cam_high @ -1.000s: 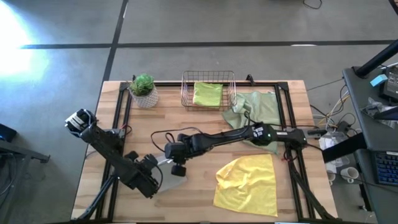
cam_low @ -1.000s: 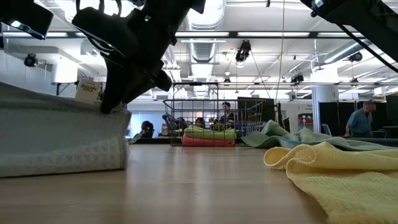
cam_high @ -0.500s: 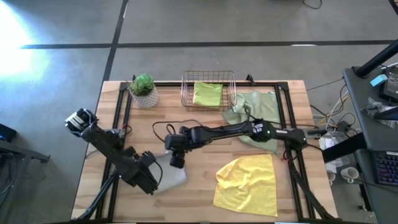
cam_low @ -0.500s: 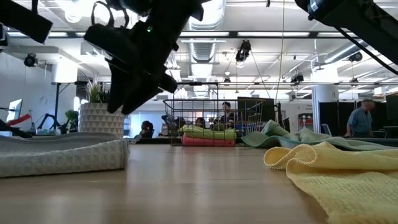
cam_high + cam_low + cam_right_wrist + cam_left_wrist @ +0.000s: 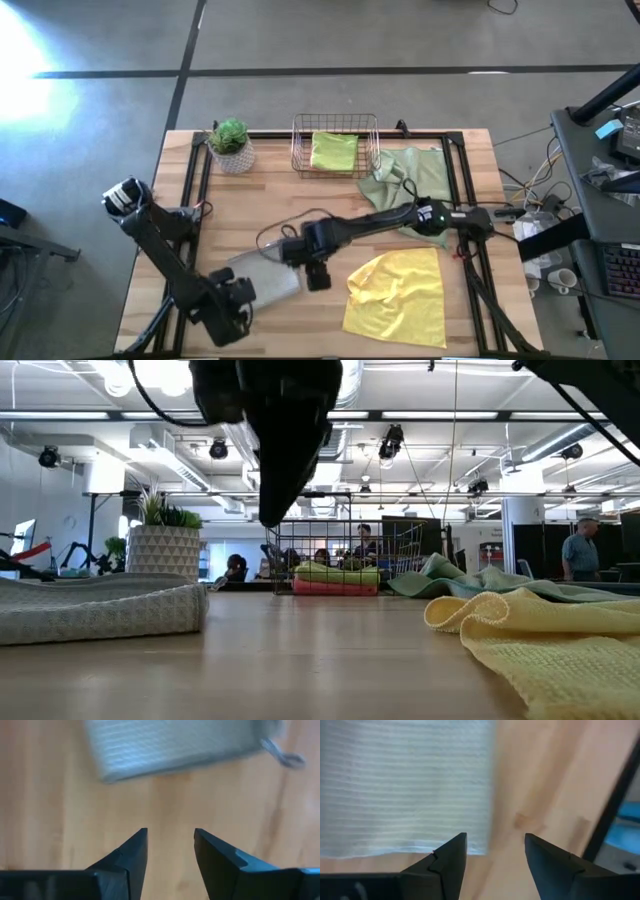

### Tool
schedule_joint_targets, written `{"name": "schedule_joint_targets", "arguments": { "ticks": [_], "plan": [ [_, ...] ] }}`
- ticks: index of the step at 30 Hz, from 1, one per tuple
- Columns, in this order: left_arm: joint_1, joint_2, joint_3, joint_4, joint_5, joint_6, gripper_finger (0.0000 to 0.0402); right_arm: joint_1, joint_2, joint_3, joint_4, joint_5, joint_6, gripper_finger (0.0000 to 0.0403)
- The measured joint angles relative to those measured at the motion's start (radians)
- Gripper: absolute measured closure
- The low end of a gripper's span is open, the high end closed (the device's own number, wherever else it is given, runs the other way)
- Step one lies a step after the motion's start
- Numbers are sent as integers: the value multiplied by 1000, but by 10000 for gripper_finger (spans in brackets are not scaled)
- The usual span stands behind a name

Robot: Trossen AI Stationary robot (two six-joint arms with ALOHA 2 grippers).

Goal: Fold microfiber towels
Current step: Put the folded gray towel into the wire basket

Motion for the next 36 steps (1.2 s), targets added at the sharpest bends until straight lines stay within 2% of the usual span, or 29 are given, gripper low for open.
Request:
{"name": "schedule_joint_targets", "arguments": {
  "ticks": [5, 10, 16, 19, 25, 32, 36],
  "plan": [
    [-50, 89, 35, 34, 6, -9, 217, 63, 0, 0, 67, 0, -111, 260],
    [-77, 178, 146, 26, 20, -7, 217, 108, 0, -3, 125, 0, -194, 266],
    [-115, 243, 310, -116, 15, -8, 217, 122, 0, -48, 139, -5, -201, 268],
    [-124, 257, 349, -207, 2, -8, 217, 124, 0, -106, 132, -61, -182, 266],
    [-124, 264, 319, -244, -52, 1, 217, 134, 1, -193, 220, -78, -162, 272],
    [-111, 264, 252, -238, -112, 3, 217, 140, -4, -180, 308, -77, -170, 271],
    [-106, 264, 219, -185, -117, 75, 217, 140, -6, -179, 353, -77, -179, 273]
  ]
}}
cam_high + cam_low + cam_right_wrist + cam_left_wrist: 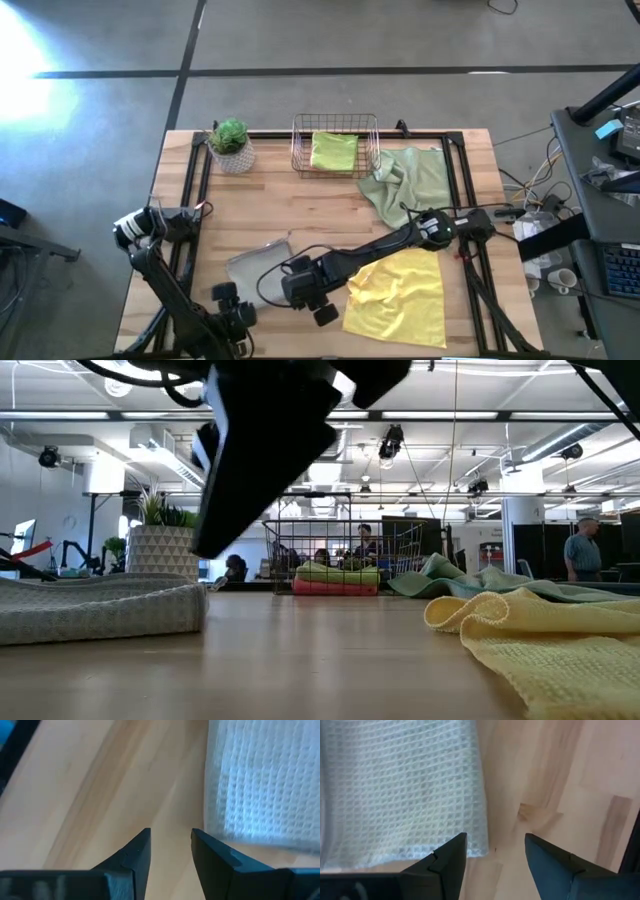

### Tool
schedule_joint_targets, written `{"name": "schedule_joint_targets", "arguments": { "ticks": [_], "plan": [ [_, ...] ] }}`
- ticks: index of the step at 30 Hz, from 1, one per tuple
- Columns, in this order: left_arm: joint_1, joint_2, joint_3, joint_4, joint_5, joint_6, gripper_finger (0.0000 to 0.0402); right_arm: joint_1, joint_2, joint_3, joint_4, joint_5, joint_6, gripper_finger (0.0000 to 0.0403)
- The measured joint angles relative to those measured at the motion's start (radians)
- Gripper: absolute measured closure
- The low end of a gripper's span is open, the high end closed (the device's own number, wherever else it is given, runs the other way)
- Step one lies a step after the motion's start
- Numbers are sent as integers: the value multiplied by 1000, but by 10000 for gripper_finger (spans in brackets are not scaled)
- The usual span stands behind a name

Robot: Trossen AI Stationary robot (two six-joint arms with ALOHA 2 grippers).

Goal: Fold microfiber towels
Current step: Put the folded gray towel into the wire basket

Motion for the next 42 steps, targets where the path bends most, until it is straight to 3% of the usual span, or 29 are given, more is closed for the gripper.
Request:
{"name": "schedule_joint_targets", "arguments": {
  "ticks": [10, 25, 37, 42],
  "plan": [
    [15, 0, -72, 40, -32, 24, 217, -3, 0, -36, 159, 33, -88, 253],
    [41, 0, -182, 187, -31, 29, 217, -27, 0, -157, 265, 138, -48, 218],
    [66, -8, -264, 270, -34, 14, 217, -43, -4, -236, 343, 146, 6, 220],
    [91, -6, -276, 295, -31, 14, 222, -49, -5, -246, 347, 157, 35, 246]
  ]
}}
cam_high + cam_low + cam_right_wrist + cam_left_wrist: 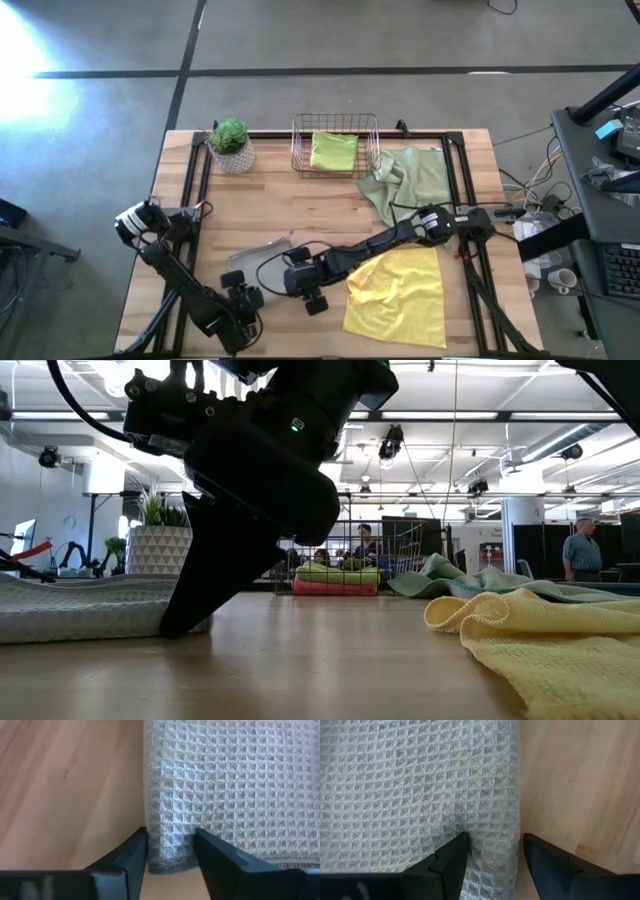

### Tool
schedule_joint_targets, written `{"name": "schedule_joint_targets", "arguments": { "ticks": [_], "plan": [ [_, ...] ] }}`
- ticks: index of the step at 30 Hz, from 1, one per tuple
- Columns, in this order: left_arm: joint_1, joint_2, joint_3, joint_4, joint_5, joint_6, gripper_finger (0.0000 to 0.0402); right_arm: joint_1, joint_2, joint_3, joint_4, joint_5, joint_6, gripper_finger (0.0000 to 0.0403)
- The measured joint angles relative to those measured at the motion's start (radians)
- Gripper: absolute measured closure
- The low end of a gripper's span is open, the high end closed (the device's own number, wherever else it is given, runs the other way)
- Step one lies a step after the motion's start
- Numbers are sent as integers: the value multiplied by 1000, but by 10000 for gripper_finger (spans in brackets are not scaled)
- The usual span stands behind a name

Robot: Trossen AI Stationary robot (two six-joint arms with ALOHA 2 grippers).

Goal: Fold microfiber towels
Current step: Put the folded gray towel into the wire basket

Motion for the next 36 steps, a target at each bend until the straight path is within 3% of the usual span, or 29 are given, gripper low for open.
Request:
{"name": "schedule_joint_targets", "arguments": {
  "ticks": [4, 11, 13, 20, 28, 36],
  "plan": [
    [16, 2, -4, 5, -10, 9, 258, -4, 0, -1, -1, 6, 8, 289],
    [32, 3, -7, 46, -57, 67, 372, -8, 0, -1, -7, 11, 9, 380],
    [35, 3, -7, 51, -55, 67, 391, -8, 2, 7, -20, 14, 22, 387],
    [57, -51, -10, 38, -13, 96, 387, -11, -2, 69, -170, 23, 101, 389],
    [165, -187, -9, 11, 102, 347, 387, -10, -92, 117, -278, 17, 177, 390],
    [287, -348, -8, -16, 102, 512, 387, -11, -220, 115, -349, 75, 278, 390]
  ]
}}
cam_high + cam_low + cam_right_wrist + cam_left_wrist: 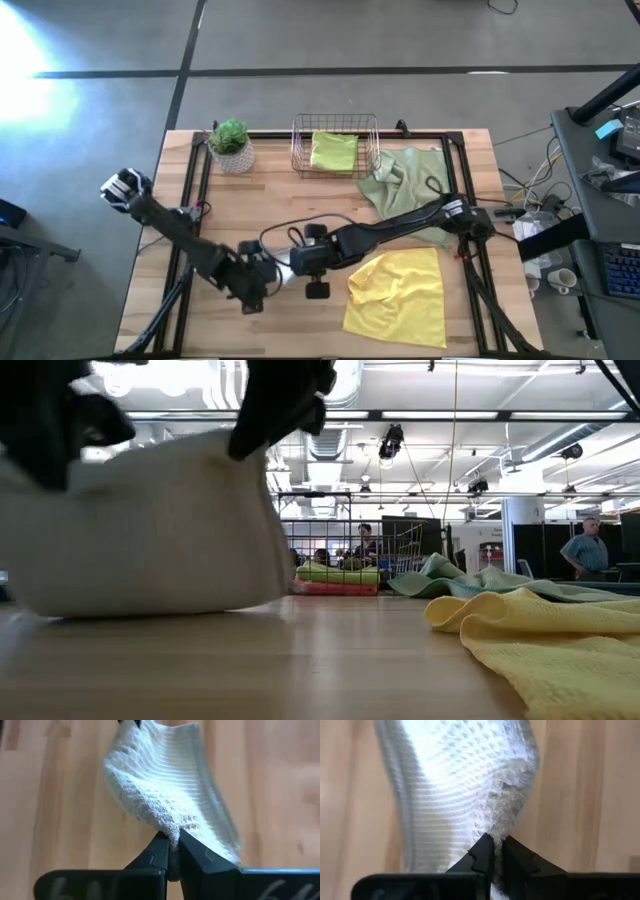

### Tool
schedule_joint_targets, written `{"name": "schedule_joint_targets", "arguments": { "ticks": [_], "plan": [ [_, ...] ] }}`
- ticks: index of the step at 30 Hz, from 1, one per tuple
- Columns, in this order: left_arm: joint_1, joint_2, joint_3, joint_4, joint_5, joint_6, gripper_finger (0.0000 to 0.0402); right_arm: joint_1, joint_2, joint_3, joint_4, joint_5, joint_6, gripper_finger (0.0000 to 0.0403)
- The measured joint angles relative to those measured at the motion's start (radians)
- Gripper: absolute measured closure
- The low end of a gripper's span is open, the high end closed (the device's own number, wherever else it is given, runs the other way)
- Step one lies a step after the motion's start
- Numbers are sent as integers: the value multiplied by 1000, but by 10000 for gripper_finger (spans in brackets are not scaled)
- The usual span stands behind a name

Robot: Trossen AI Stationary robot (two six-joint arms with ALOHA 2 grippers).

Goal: Fold microfiber towels
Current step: Put the folded gray towel into the wire basket

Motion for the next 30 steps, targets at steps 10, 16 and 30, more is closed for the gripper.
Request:
{"name": "schedule_joint_targets", "arguments": {
  "ticks": [10, 16, 30],
  "plan": [
    [158, -196, 1, -7, -75, 247, 386, -29, -104, -1, -119, 182, 45, 390],
    [253, -281, 1, -6, -155, 370, 386, -82, -161, -2, -143, 260, 46, 390],
    [527, -279, 85, 18, -231, 716, 386, -239, -222, 19, -138, 277, -17, 390]
  ]
}}
